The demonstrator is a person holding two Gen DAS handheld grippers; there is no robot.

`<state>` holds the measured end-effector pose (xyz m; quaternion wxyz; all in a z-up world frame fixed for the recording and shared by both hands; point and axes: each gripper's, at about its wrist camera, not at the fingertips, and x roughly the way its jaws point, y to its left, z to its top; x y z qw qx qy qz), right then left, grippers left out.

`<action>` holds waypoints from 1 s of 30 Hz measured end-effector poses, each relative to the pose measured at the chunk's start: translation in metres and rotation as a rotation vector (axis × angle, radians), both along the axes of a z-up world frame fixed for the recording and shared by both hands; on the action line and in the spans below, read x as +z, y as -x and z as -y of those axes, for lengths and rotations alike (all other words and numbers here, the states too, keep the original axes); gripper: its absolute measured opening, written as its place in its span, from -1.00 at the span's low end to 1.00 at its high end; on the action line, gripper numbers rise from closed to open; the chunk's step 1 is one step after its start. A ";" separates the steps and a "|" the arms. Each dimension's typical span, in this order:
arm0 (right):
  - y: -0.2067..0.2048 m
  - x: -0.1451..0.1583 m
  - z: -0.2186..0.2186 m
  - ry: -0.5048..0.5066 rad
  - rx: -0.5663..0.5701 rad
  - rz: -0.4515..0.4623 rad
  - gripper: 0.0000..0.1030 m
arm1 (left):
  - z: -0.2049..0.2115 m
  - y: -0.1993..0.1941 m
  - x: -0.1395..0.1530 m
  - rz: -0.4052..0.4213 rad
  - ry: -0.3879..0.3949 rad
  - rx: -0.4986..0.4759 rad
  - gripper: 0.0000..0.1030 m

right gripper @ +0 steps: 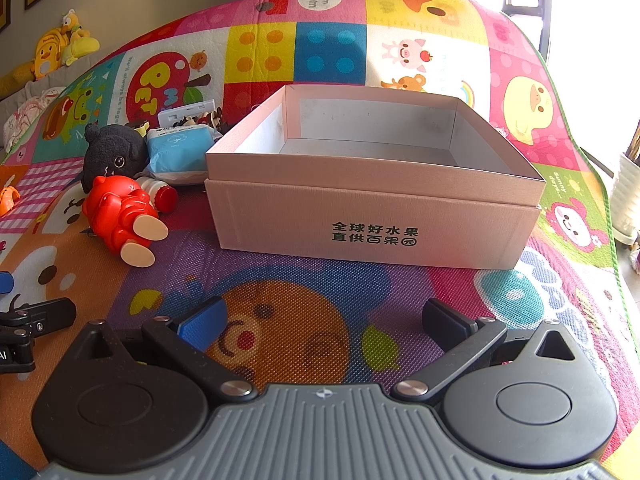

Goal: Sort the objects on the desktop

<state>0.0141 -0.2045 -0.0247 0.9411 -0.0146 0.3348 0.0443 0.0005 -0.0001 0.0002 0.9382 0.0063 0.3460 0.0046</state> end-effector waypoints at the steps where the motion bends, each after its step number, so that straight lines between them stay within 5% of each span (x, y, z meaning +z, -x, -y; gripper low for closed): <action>1: 0.000 0.000 0.000 0.000 0.000 0.000 1.00 | -0.001 0.000 0.000 0.001 -0.003 0.002 1.00; 22: 0.015 0.013 0.006 0.010 0.055 -0.093 1.00 | -0.009 0.002 0.006 -0.037 0.046 -0.028 1.00; 24: 0.016 0.013 0.007 0.004 0.053 -0.089 1.00 | -0.020 0.007 0.012 0.005 0.078 -0.008 1.00; 30: 0.017 0.014 0.007 0.001 0.056 -0.080 1.00 | -0.085 -0.005 0.042 0.143 0.002 0.200 1.00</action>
